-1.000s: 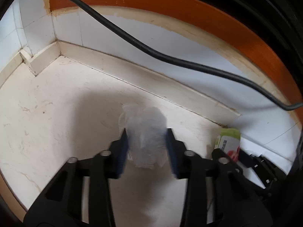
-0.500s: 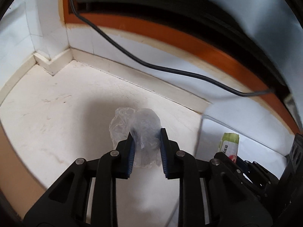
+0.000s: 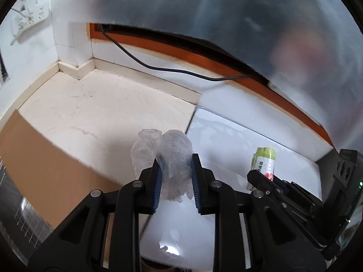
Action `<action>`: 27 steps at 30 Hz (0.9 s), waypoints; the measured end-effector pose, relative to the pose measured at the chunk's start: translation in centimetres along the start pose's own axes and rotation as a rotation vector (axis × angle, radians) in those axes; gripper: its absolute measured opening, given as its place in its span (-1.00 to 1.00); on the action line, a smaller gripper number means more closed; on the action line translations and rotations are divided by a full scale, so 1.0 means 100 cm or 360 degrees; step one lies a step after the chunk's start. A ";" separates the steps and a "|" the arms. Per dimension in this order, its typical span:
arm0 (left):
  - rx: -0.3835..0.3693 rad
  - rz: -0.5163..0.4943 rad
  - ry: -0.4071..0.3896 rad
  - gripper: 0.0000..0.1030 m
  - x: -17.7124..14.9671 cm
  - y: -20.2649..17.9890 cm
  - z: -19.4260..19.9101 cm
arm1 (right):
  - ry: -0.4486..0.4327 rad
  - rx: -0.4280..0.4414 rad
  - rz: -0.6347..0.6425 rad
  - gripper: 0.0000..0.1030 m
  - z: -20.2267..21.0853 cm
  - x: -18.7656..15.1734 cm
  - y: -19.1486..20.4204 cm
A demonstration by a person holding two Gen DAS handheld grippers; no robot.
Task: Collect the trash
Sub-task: 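Carry the juice pouch and plastic bag down over the floor bin and release both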
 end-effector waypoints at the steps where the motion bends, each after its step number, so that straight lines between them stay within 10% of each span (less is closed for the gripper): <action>1: 0.0000 -0.0001 -0.0009 -0.61 -0.008 -0.005 0.013 | 0.0000 0.0015 0.0003 -0.66 0.012 -0.007 0.001; 14: 0.0124 0.0029 -0.0059 -0.61 -0.145 -0.033 0.122 | -0.0016 0.0161 0.0302 -0.66 0.152 -0.107 0.019; 27: 0.0201 0.0004 0.0242 -0.61 -0.272 -0.029 0.078 | 0.0269 0.0284 0.0673 -0.66 0.154 -0.256 0.038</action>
Point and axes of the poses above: each gripper's, at about its wrist camera, not at the fingertips, and z roughly against the way its jaws point, y to its left, x to its top, the point moved 3 cm from there along -z, roughly the way its jaws point
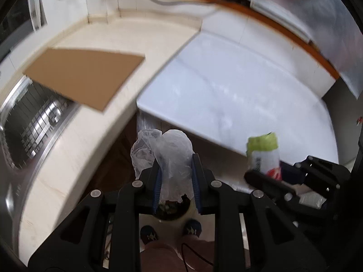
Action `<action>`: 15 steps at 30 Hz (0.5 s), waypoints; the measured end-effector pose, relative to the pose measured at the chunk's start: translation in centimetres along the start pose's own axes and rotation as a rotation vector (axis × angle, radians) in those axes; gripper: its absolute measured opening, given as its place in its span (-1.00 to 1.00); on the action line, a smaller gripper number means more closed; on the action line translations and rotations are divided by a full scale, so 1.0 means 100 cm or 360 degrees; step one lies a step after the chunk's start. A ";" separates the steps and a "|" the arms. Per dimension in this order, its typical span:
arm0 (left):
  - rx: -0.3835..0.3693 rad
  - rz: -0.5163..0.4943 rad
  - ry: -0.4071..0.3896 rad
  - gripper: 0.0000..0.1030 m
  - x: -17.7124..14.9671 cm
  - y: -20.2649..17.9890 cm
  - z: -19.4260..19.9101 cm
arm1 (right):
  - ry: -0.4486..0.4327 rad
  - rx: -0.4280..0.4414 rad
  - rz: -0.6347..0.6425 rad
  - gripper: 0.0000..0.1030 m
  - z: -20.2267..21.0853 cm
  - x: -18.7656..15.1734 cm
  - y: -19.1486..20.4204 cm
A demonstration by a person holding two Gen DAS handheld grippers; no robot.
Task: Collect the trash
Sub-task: 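Carry the juice pouch and plastic bag down over the floor bin and release both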
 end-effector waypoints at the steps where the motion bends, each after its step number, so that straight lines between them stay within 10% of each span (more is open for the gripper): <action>1: 0.0001 -0.0006 0.0017 -0.61 -0.004 0.000 -0.006 | 0.0033 0.0001 0.0003 -0.66 -0.007 -0.010 0.001; 15: -0.0041 -0.0046 0.0364 -0.61 -0.115 0.030 -0.169 | 0.0515 -0.0074 -0.0283 -0.65 -0.173 -0.179 -0.020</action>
Point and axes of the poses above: each gripper's, at about its wrist camera, not at the fingertips, and z roughly against the way its jaws point, y to its left, x to its top, the point moved 3 cm from there along -z, roughly the way its jaws point
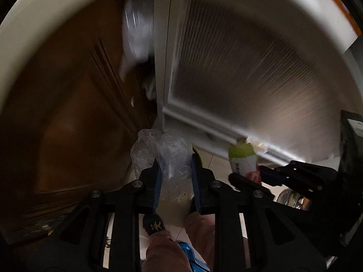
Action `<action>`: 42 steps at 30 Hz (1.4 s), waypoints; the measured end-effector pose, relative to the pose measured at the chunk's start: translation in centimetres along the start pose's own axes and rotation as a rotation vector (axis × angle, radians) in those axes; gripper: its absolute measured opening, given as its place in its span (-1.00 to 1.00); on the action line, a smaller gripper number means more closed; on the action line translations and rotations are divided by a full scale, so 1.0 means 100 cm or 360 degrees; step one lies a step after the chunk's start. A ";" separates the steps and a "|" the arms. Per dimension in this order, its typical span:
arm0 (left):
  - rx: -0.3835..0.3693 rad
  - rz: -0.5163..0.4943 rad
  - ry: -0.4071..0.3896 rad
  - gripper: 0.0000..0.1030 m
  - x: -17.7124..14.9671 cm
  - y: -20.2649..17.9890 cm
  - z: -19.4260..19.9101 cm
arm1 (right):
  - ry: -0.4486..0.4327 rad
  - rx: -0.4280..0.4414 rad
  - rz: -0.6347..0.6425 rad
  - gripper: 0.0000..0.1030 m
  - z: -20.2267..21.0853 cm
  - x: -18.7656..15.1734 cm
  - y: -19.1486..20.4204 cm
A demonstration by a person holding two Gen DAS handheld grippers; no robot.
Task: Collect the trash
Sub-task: 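Carry the juice pouch and plastic bag down over the floor bin and release both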
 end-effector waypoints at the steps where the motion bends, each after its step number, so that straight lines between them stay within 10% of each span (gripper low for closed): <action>1: -0.0007 -0.0005 0.0029 -0.61 -0.009 0.002 -0.022 | 0.0021 0.0001 -0.0026 -0.64 -0.016 -0.007 -0.004; 15: -0.0117 -0.0081 0.0205 -0.57 -0.058 0.032 -0.221 | 0.0148 -0.0094 -0.0095 -0.27 -0.229 -0.049 -0.055; 18: -0.0089 -0.0098 0.0230 -0.39 -0.061 0.040 -0.243 | 0.0183 -0.0107 -0.0141 -0.10 -0.258 -0.055 -0.065; 21: -0.0061 -0.0090 0.0268 0.40 -0.066 0.048 -0.263 | 0.0200 -0.0121 -0.0189 -0.05 -0.279 -0.061 -0.075; 23: -0.0044 -0.0093 0.0271 0.64 -0.069 0.051 -0.270 | 0.0201 -0.0129 -0.0223 0.02 -0.287 -0.065 -0.081; 42: -0.0023 -0.0088 0.0239 0.69 -0.065 0.041 -0.241 | 0.0186 -0.0218 -0.0512 0.18 -0.264 -0.085 -0.097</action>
Point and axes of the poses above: each gripper's, at about its wrist camera, not at the fingertips, and z roughly against the way its jaws point, y to its left, x to its top, the point moved 3 cm from there along -z, roughly the way its jaws point
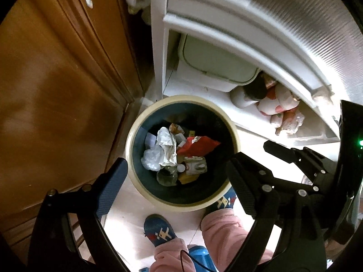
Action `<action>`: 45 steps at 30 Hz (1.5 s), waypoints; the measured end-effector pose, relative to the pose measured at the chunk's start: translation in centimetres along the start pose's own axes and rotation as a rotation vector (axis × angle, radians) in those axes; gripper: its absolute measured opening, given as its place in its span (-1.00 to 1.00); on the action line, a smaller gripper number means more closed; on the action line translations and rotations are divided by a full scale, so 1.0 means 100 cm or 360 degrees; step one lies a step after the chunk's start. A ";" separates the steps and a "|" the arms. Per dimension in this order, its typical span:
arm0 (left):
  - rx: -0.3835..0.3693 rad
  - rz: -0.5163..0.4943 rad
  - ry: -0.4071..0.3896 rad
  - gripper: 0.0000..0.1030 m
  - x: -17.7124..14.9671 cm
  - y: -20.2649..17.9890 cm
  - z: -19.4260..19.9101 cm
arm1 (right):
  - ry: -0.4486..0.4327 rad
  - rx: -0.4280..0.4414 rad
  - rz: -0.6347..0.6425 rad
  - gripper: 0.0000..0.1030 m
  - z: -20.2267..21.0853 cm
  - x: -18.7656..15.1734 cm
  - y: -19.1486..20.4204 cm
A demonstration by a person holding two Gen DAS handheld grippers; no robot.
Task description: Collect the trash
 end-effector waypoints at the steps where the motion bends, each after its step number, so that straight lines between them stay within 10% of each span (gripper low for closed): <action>1: -0.0001 -0.0006 -0.0008 0.69 0.001 -0.002 0.008 | -0.0006 0.0001 -0.0007 0.18 0.007 0.001 0.000; 27: -0.0075 -0.0123 -0.0090 0.69 0.016 -0.061 0.231 | -0.0200 -0.0009 -0.0011 0.18 0.259 0.009 0.041; 34: 0.0501 -0.0278 -0.0409 0.69 0.017 -0.070 0.316 | -0.0252 -0.0149 0.0074 0.18 0.327 0.015 0.063; 45: 0.0302 -0.0206 -0.0400 0.63 0.026 -0.070 0.392 | -0.0333 -0.0157 0.0132 0.18 0.437 0.031 0.090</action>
Point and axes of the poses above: each gripper's, at about its wrist camera, not at the fingertips, and z roughly against the way its jaws point, y to its left, x to its top, the point moved 3 cm from there along -z, roughly the way its jaws point
